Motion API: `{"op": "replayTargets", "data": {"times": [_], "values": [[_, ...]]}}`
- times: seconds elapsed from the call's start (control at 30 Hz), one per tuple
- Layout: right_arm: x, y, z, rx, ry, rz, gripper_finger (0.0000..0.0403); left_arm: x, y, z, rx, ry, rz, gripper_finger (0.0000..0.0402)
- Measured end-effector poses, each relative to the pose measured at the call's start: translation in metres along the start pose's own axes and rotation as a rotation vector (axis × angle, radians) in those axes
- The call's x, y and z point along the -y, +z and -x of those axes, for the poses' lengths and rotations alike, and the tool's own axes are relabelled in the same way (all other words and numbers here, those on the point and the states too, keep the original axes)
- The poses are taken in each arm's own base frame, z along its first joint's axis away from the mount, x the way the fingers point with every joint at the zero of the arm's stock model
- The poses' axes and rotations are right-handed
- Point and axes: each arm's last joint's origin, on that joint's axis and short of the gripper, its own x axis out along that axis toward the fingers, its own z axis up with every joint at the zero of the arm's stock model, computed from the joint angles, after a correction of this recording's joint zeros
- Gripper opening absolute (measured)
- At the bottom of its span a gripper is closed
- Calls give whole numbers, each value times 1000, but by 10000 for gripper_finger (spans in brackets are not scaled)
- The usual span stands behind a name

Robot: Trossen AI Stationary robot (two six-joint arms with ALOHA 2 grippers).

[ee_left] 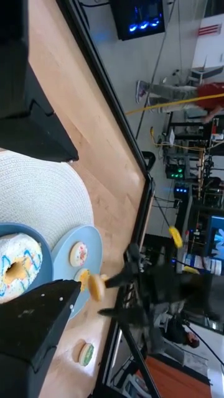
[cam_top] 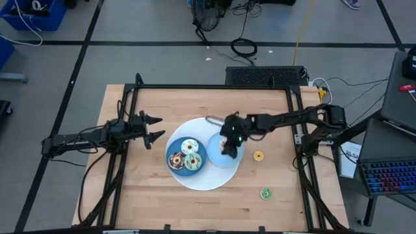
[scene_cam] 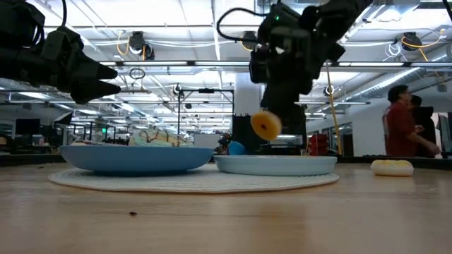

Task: Pick & Place donuts
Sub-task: Put the small orange donut on the light blue plate

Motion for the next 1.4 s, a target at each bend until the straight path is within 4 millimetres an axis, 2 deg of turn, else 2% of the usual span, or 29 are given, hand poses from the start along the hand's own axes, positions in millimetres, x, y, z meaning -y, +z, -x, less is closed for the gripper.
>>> {"op": "replayTargets", "data": {"times": [0.03, 0.07, 0.17, 0.2, 0.27, 0.33, 0.4, 0.47, 0.53, 0.67, 0.73, 0.8, 0.97, 1.03, 1.13, 1.23, 1.3, 1.4], "values": [[-1, 1, 0, -8, 64, 44, 172, 0, 0, 0, 0, 0, 1, 316], [-1, 1, 1, -10, 52, 65, 171, 0, 0, 0, 0, 0, 1, 315], [11, -7, 5, -20, -323, -46, 166, 0, 0, 0, 0, 0, 0, 312], [16, -10, 5, -29, -339, -74, 164, 0, 0, 0, 0, 0, 1, 313], [13, -8, 0, -33, -86, -36, 162, 0, 0, 0, 0, 0, 0, 316], [-4, -8, -5, -42, 121, 41, 159, 0, 0, 0, 0, 0, 0, 320], [-7, -12, -6, -56, 106, 26, 155, 0, 0, 0, -1, -1, 1, 324], [1, -12, -6, -32, 2, 43, 147, 0, 0, 0, 4, -1, 1, 326], [5, -13, -7, -20, -81, 99, 124, 0, 0, 0, 0, 0, 0, 324], [-15, -13, -7, -15, -133, 284, 31, 0, 0, 0, -1, 0, 0, 317], [-16, -13, -3, -39, -240, 362, 13, 0, 0, 0, 0, 0, 1, 313], [-20, -10, -1, -70, -348, 419, 12, 0, 0, 0, 0, 0, 1, 311], [-57, -3, 19, -166, -615, 620, 5, 0, 0, 0, 4, -1, 1, 314], [-64, 0, 26, -187, -700, 673, 4, 0, 0, 0, 0, 0, 0, 317], [-73, 3, 28, -183, -669, 712, 3, 0, 0, 0, -1, 0, 0, 319], [-70, -3, 21, -240, -603, 705, 12, 0, 0, 0, 0, -1, 0, 315], [-64, -8, 15, -255, -568, 699, 37, 0, 0, 0, -1, -1, 1, 313], [-53, -17, 0, -235, -524, 687, 100, 0, 0, 0, -1, -1, 0, 313]]}}
